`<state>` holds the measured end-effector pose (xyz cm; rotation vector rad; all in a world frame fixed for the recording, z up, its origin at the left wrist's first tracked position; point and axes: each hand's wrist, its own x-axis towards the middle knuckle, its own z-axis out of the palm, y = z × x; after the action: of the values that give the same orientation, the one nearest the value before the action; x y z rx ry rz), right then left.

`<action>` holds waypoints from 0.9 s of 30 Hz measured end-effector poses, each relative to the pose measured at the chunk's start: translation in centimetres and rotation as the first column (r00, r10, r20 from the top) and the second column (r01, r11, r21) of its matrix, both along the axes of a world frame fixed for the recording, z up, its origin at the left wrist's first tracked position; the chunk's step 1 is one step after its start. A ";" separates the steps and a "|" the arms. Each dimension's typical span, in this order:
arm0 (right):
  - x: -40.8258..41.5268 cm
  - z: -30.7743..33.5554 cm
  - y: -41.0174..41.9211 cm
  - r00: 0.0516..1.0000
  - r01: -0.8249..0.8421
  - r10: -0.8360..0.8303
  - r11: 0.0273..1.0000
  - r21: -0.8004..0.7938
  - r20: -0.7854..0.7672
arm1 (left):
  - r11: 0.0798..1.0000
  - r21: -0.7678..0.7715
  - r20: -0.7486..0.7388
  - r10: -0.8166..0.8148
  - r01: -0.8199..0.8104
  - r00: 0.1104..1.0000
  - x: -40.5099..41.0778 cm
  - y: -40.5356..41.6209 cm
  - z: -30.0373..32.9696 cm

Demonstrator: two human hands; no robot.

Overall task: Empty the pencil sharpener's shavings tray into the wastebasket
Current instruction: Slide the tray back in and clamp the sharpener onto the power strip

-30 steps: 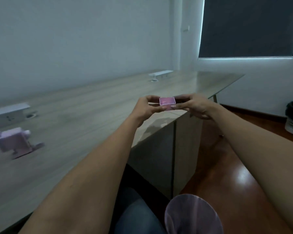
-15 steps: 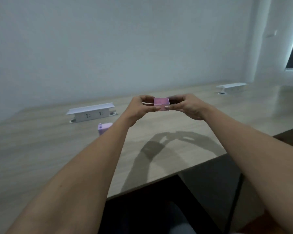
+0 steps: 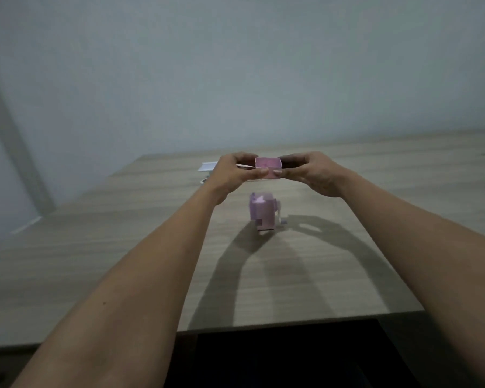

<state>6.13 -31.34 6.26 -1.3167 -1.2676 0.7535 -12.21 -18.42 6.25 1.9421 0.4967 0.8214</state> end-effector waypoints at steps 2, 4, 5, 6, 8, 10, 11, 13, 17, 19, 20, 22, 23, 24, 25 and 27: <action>-0.8 -0.5 1.2 1.000 -0.010 0.010 1.000 -0.012 0.001 | 1.000 -0.017 -0.017 0.015 -0.016 1.000 -1.2 1.1 -0.4; -1.1 -1.1 1.9 1.000 0.007 -0.006 1.000 -0.018 0.011 | 0.998 -0.035 -0.008 0.046 -0.047 0.999 -2.2 1.8 -0.7; -1.2 -1.4 2.2 0.999 0.028 -0.028 0.999 -0.019 0.021 | 0.996 -0.049 0.006 0.069 -0.069 0.998 -2.8 2.0 -0.9; -1.1 -1.6 2.3 0.998 0.055 -0.054 0.998 -0.022 0.035 | 0.994 -0.059 0.017 0.096 -0.094 0.995 -3.3 2.3 -1.1; -1.0 -2.1 2.4 0.994 0.092 -0.089 0.995 -0.036 0.065 | 0.988 -0.082 0.030 0.134 -0.131 0.991 -4.3 2.9 -1.8; -0.7 -2.5 2.1 0.991 0.110 -0.105 0.992 -0.055 0.084 | 0.983 -0.108 0.027 0.153 -0.150 0.988 -5.1 3.3 -2.6; -0.5 -2.8 1.9 0.990 0.113 -0.106 0.991 -0.066 0.090 | 0.981 -0.120 0.025 0.160 -0.156 0.987 -5.5 3.4 -3.1; -0.2 -3.3 1.7 0.990 0.113 -0.105 0.990 -0.086 0.091 | 0.977 -0.141 0.013 0.165 -0.161 0.986 -6.1 3.6 -4.3; 0.1 -4.7 1.7 0.994 0.093 -0.085 0.988 -0.122 0.076 | 0.967 -0.189 -0.025 0.169 -0.171 0.985 -6.7 3.9 -6.9; 0.1 -5.3 1.8 0.996 0.077 -0.069 0.989 -0.130 0.062 | 0.960 -0.212 -0.053 0.175 -0.182 0.983 -6.7 3.7 -8.2; 0.1 -5.5 1.9 0.996 0.073 -0.066 0.989 -0.131 0.059 | 0.958 -0.219 -0.064 0.174 -0.184 0.983 -6.6 3.5 -8.7; 0.1 -5.8 2.0 0.996 0.066 -0.058 0.989 -0.134 0.064 | 0.956 -0.237 -0.083 0.157 -0.173 0.984 -6.4 3.3 -9.6; 0.1 -5.9 1.9 0.997 0.060 -0.051 0.989 -0.136 0.065 | 0.956 -0.242 -0.093 0.146 -0.164 0.985 -6.3 3.2 -9.9; 0.1 -6.0 2.0 0.997 0.055 -0.046 0.989 -0.138 0.064 | 0.957 -0.245 -0.105 0.133 -0.155 0.986 -6.2 3.2 -10.2; 0.2 -6.1 2.0 0.997 0.051 -0.043 0.989 -0.138 0.062 | 0.956 -0.254 -0.109 0.124 -0.148 0.986 -6.2 3.1 -10.3; 0.2 -6.2 1.9 0.998 0.048 -0.041 0.989 -0.136 0.055 | 0.956 -0.260 -0.111 0.108 -0.133 0.988 -5.9 3.2 -10.6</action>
<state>6.29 -29.41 0.01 -1.4800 -1.2413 0.7910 -18.12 -15.24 -4.38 1.7195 0.7510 0.7002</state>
